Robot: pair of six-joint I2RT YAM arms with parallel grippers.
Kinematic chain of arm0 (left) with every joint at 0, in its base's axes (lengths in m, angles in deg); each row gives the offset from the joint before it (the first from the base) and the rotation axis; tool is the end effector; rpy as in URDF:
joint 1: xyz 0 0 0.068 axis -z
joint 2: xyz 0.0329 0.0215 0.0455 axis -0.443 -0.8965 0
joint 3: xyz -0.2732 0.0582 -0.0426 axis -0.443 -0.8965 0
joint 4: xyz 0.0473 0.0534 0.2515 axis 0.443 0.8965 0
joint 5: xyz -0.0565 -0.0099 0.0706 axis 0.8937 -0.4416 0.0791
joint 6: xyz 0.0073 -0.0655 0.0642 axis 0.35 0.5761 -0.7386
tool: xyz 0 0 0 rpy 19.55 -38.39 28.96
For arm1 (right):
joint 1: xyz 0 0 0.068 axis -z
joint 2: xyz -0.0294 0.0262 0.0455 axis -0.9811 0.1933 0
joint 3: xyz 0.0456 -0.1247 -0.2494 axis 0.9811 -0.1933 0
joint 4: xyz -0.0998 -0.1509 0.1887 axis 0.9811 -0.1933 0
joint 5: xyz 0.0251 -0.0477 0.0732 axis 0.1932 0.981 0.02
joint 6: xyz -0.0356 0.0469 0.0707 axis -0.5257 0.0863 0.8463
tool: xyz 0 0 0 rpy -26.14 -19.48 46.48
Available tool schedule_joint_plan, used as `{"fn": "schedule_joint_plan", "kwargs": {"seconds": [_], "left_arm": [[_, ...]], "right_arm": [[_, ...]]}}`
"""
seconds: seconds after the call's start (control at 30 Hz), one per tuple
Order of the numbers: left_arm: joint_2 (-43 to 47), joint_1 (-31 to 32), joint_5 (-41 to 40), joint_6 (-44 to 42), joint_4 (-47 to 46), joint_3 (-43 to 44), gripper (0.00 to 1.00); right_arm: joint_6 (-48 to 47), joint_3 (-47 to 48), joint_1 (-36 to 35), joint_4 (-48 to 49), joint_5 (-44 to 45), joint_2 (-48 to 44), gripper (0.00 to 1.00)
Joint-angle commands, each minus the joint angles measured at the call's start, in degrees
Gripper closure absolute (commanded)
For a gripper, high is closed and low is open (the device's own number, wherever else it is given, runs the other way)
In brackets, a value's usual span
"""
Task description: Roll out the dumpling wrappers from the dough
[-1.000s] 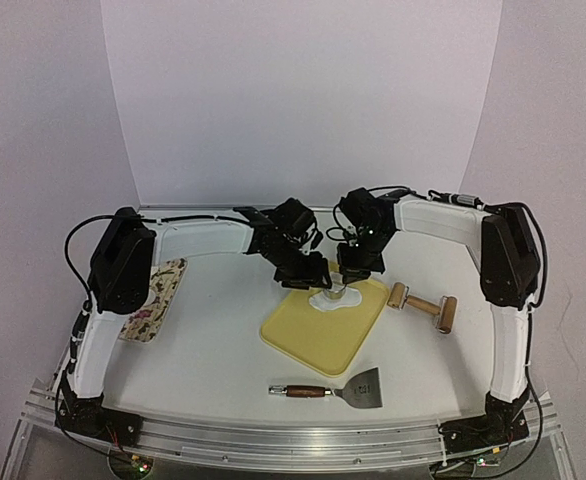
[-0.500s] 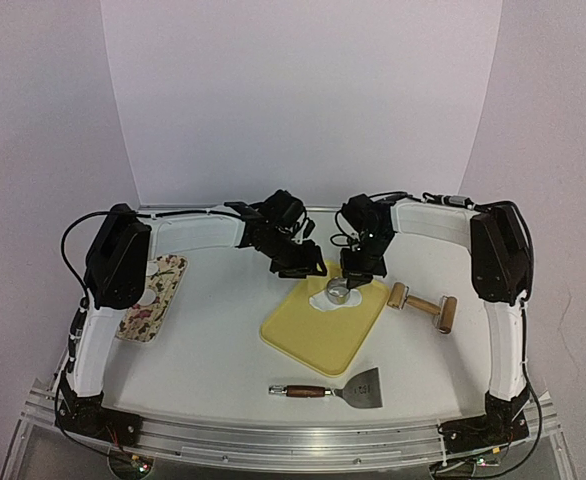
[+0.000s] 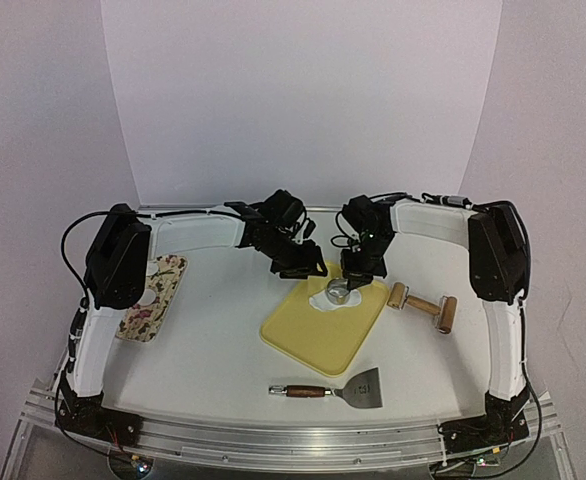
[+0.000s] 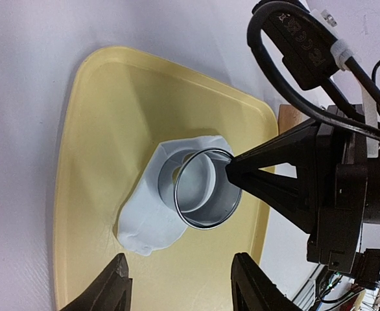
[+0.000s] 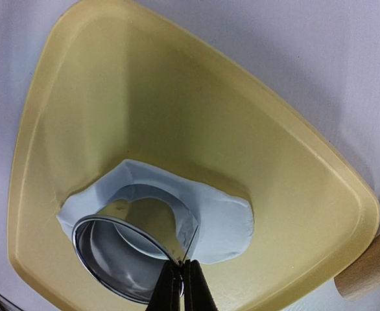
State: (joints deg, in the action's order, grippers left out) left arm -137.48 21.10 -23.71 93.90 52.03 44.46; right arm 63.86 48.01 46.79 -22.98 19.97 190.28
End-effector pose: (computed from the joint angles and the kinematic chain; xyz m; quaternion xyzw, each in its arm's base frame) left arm 0.3447 -0.4136 0.1783 0.1660 0.9157 -0.3314 0.1556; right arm 0.3860 0.2624 0.1429 -0.0560 0.9833 0.1595 0.0674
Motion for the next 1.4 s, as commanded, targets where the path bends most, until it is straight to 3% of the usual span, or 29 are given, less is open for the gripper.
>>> {"fn": "schedule_joint_plan", "kwargs": {"seconds": [0.0,0.27,0.77,1.03,1.37], "left_arm": [[2.1,-0.4,0.9,0.9,-1.3,1.0,0.48],[1.1,-0.4,2.8,1.4,-2.3,0.1,0.49],[-5.4,-0.4,10.0,8.2,-14.8,-1.7,0.58],[-7.6,-0.4,8.7,8.9,-15.3,-1.2,0.67],[-9.2,-0.4,8.0,8.7,-14.9,-0.6,0.72]], "right_arm": [[-0.4,1.8,0.1,-0.8,-0.4,1.4,1.0],[-0.8,-0.7,0.1,-0.8,1.3,2.1,1.0],[-1.8,-1.7,0.2,-0.8,3.0,3.0,1.0],[-1.9,-1.2,0.2,-0.8,2.9,3.1,1.0],[-2.1,-1.0,0.1,-0.8,2.3,3.5,1.0]]}}
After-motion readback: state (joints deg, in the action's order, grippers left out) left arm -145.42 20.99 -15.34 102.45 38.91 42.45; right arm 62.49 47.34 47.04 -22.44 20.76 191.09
